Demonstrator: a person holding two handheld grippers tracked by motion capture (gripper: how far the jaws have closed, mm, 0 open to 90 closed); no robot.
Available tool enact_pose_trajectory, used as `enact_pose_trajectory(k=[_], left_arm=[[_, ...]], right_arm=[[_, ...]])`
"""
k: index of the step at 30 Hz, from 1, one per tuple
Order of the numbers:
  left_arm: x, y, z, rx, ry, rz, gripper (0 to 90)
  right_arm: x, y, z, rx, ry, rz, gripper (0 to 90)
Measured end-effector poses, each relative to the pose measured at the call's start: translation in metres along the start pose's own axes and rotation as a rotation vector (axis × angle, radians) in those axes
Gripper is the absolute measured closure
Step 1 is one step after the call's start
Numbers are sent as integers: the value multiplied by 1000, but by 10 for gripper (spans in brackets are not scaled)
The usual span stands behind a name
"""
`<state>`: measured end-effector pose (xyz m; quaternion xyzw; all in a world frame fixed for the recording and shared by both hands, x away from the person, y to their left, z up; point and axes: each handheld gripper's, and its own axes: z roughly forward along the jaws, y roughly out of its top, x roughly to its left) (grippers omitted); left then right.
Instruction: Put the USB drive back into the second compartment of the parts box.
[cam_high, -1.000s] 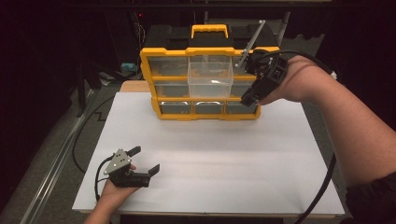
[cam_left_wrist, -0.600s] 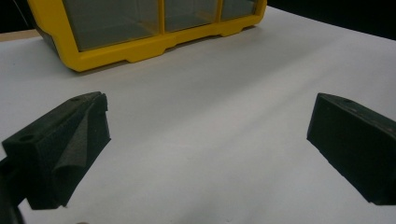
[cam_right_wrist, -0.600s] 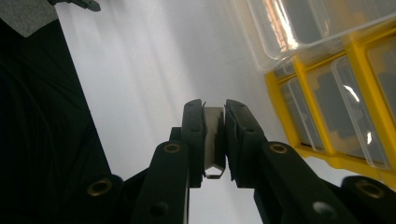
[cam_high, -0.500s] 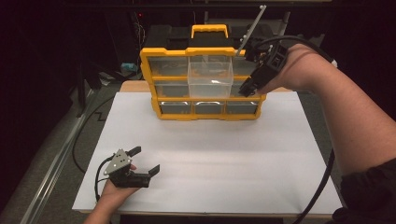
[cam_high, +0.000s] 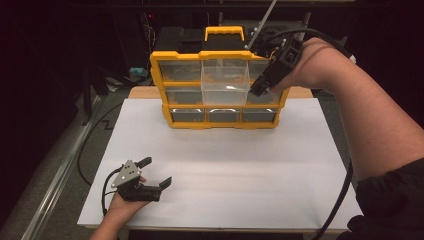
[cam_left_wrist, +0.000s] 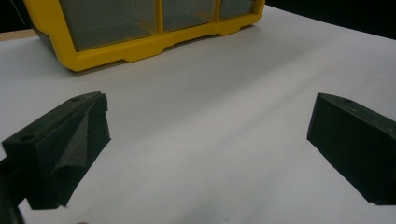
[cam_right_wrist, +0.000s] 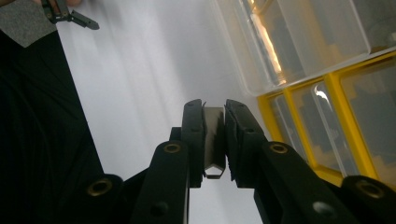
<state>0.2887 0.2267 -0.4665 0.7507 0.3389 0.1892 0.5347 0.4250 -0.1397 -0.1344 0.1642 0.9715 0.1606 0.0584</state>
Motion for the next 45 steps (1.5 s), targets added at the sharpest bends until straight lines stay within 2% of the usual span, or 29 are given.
enact_pose_trajectory(k=[8,31,45], left_arm=[[0,0,0,-1,-4,-2,2],[0,0,-2,-3,-8,-3,1],[0,0,-2,-1,-14,-2,2]], right_arm=[[-4,10,-2,-9,-21,0,798],[-29,41,19,-47,-10,18,798],[-39,58,24,-61,-37,44,798]])
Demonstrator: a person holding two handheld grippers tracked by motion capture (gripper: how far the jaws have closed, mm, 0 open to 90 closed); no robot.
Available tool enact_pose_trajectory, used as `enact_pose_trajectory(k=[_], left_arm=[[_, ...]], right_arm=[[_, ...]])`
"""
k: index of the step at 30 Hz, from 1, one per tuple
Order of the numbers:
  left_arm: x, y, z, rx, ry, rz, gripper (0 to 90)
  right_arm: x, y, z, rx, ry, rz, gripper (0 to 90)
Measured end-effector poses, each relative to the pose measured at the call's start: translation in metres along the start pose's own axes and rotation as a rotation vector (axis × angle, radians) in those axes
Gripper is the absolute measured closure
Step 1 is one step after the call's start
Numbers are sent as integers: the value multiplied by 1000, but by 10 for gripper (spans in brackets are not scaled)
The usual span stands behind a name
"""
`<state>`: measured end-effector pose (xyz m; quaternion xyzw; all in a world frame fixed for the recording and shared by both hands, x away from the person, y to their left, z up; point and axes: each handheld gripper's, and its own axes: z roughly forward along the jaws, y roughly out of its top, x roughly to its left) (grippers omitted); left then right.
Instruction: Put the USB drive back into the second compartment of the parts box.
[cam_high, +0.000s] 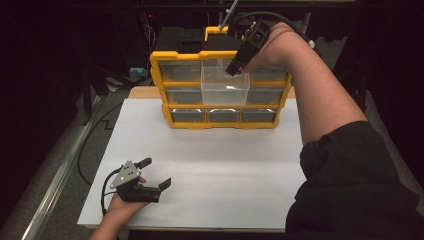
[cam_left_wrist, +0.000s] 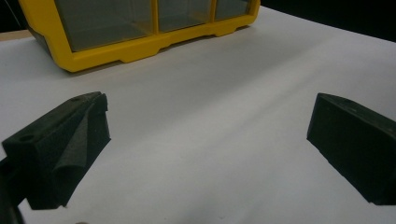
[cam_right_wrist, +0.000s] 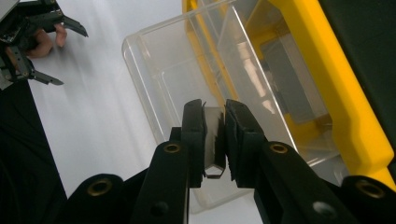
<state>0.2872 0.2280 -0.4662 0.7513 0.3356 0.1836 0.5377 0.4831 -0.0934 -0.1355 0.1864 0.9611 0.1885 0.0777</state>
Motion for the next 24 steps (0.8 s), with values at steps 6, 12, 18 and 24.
enact_pose_trajectory(k=[6,12,18,24], left_arm=[[0,0,0,-2,1,-2,1],[1,0,-1,-4,2,0,1],[1,0,-2,-7,2,-4,2],[2,0,-2,-5,4,-4,1]], right_arm=[[-2,5,5,4,-3,-9,798],[-4,5,14,20,-10,-14,798],[-8,3,25,29,1,-9,797],[-8,5,28,22,2,-14,797]])
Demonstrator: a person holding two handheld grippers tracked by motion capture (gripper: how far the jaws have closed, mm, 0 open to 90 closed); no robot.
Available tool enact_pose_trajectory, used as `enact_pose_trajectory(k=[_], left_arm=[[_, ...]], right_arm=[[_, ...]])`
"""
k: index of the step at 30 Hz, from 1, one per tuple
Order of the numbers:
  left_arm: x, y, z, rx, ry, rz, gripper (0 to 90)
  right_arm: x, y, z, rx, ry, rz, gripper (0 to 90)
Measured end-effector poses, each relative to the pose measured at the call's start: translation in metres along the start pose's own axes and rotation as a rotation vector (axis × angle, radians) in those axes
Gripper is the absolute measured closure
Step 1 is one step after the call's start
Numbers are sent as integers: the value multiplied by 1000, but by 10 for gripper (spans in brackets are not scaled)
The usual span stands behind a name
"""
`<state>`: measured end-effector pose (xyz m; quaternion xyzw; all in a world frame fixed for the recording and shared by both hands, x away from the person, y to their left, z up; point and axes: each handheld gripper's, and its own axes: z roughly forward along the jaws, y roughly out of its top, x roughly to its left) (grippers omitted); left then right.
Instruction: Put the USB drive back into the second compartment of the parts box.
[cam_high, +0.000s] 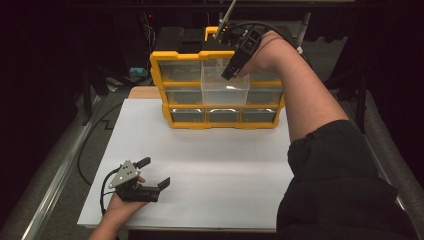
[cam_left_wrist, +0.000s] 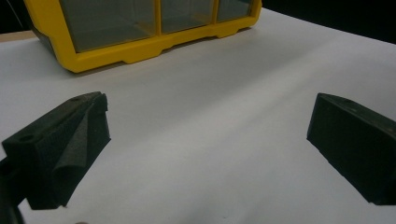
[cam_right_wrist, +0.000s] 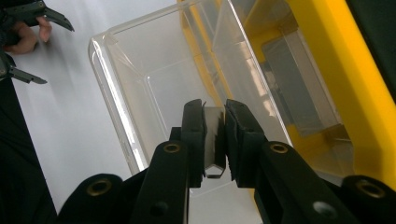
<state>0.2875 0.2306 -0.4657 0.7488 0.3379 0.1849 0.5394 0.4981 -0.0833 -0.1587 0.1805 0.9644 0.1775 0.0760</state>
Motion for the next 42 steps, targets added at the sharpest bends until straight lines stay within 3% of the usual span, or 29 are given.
enact_pose_trajectory(k=[14,24,28,30,42], left_arm=[[0,0,-1,-5,0,-2,2],[0,0,0,0,0,-1,2],[0,0,0,0,-7,-4,2],[0,0,0,0,-9,-5,1],[1,0,2,2,-4,-17,1]], right_arm=[[-2,-5,-12,-30,0,13,796],[-1,-6,-7,-32,10,10,787],[-2,-7,-12,-66,-18,35,456],[-1,-8,-17,-63,-34,35,390],[10,-43,-31,-26,-32,51,303]])
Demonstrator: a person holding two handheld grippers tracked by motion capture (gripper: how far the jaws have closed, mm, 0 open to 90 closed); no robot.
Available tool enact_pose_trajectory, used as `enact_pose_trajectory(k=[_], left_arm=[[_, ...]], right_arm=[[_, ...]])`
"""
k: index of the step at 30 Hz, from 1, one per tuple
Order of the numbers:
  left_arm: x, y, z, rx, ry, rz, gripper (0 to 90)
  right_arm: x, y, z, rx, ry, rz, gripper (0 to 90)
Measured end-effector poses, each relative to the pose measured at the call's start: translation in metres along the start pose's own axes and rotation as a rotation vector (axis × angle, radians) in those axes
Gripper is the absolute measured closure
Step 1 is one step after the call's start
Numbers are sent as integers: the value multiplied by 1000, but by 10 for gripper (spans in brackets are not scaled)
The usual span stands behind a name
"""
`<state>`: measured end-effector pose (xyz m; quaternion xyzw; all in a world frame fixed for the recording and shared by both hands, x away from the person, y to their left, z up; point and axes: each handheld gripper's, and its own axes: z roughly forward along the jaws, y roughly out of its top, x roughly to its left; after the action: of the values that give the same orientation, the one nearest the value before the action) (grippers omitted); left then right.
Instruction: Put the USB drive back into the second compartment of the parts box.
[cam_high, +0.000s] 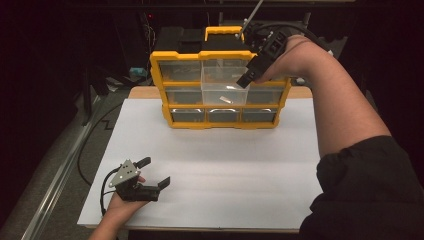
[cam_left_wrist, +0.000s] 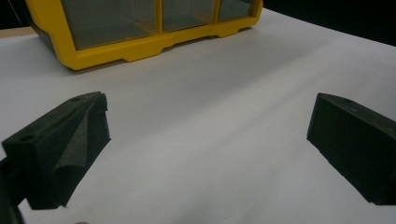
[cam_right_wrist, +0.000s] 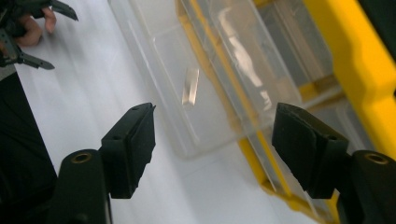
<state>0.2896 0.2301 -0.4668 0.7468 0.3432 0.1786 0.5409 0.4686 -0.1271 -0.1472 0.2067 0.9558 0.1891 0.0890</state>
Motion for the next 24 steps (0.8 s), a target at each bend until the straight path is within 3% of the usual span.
enact_pose_trajectory(k=[11,24], left_arm=[[-1,0,1,5,1,9,1],[-1,0,1,7,4,9,1]], right_arm=[[8,-45,-7,29,-25,31,221],[23,-97,2,41,-47,62,118]])
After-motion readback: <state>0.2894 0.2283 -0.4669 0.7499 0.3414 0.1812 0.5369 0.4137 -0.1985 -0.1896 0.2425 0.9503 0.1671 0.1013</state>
